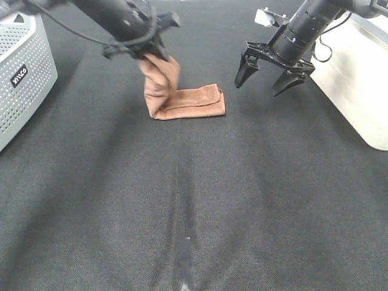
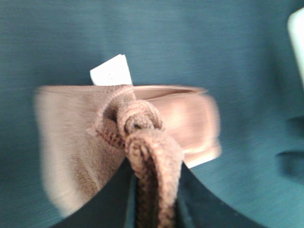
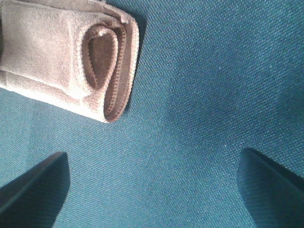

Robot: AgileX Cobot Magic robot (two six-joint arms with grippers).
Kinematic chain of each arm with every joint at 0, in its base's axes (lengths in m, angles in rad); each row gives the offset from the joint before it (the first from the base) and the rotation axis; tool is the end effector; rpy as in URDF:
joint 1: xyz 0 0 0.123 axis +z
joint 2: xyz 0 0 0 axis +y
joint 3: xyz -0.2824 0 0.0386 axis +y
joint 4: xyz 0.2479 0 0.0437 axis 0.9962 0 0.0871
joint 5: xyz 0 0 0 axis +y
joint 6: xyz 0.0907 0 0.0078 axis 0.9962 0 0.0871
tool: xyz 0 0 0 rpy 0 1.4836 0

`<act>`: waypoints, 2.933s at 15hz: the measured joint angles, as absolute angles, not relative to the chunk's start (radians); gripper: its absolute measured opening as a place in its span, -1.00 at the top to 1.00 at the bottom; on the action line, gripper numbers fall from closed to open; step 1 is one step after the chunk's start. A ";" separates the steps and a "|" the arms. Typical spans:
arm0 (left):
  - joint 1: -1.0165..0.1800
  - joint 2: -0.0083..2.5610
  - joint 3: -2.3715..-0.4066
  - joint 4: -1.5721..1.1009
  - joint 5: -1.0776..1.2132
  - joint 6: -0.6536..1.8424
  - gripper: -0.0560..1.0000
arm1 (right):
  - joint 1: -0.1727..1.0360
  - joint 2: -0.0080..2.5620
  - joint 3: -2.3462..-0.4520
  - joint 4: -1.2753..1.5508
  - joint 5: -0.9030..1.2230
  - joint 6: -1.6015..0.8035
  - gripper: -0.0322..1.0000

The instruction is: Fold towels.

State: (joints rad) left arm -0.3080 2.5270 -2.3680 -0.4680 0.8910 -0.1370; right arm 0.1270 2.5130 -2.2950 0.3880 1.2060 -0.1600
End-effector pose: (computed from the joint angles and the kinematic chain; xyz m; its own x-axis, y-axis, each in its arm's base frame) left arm 0.5212 -0.1994 0.1910 -0.8882 -0.1401 -0.4376 0.1195 0.8491 -0.5145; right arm 0.5161 0.0984 0.1646 -0.9552 -0.1363 -0.2627 -0.2233 0.9144 0.3376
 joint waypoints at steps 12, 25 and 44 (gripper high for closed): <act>-0.372 2.604 -2.368 -0.676 0.709 -0.188 -0.23 | 0.127 2.513 -2.295 0.484 1.214 -0.141 -0.79; -0.104 2.509 -2.368 -0.621 0.759 -0.171 -0.23 | 0.223 2.537 -2.295 1.126 1.120 -0.399 -0.79; -0.103 2.437 -2.368 -0.570 0.868 -0.090 -0.23 | 0.123 2.564 -2.295 0.704 1.132 -0.250 -0.79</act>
State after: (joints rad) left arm -0.1030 2.4370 -2.3680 -0.5700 0.8680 -0.0900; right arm 0.1230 2.5640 -2.2950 0.7040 1.1320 -0.2500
